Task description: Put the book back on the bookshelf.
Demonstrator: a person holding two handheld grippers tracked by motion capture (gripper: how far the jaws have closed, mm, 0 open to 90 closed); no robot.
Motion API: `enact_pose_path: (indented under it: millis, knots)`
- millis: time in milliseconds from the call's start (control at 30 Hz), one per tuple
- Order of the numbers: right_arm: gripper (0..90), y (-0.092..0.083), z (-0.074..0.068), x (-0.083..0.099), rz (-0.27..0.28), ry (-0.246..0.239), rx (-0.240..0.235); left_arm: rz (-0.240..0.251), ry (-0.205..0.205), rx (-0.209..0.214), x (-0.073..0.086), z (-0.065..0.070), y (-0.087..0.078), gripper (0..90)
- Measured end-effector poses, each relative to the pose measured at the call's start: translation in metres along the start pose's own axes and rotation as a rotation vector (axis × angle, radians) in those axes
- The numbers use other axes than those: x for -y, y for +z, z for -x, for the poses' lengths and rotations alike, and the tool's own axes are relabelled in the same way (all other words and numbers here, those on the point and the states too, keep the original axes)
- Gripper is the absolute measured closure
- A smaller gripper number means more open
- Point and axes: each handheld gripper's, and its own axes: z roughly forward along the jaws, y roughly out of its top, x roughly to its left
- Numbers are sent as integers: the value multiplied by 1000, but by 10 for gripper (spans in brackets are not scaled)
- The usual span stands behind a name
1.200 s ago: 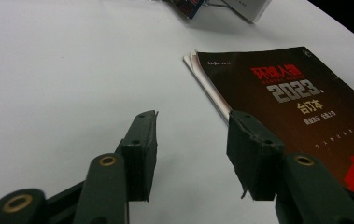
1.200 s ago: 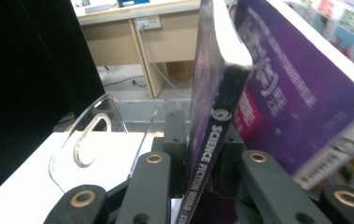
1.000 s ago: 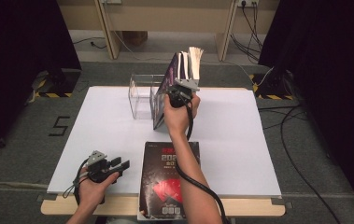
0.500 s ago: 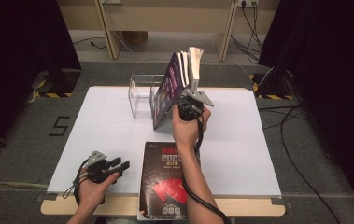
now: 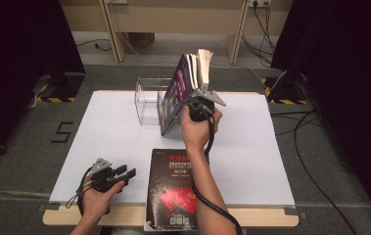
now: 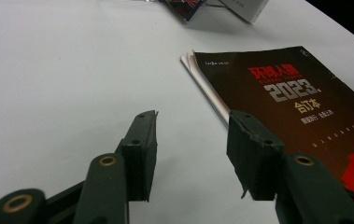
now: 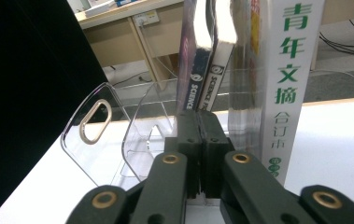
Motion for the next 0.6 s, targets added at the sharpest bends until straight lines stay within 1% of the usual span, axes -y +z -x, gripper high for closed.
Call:
enact_pose_path:
  millis: [133, 333, 400, 467, 533, 600]
  knots:
    - [854, 0, 2, 0, 2, 5, 2, -1, 0, 0, 0, 0, 0, 523]
    - [777, -3, 5, 4, 1, 21, -8, -1, 1, 0, 0, 0, 0, 523]
    - [731, -3, 6, 6, 11, 20, -8, 0, 1, 1, 0, 0, 0, 523]
    - [696, -3, 7, 6, 25, 37, -30, 1, 2, 0, 0, 0, 0, 523]
    - [667, -3, 6, 5, 31, 37, -37, 1, 1, 0, 0, 0, 0, 523]
    - [655, -1, 6, 3, 32, 38, -33, 2, 0, 0, 0, 0, 0, 523]
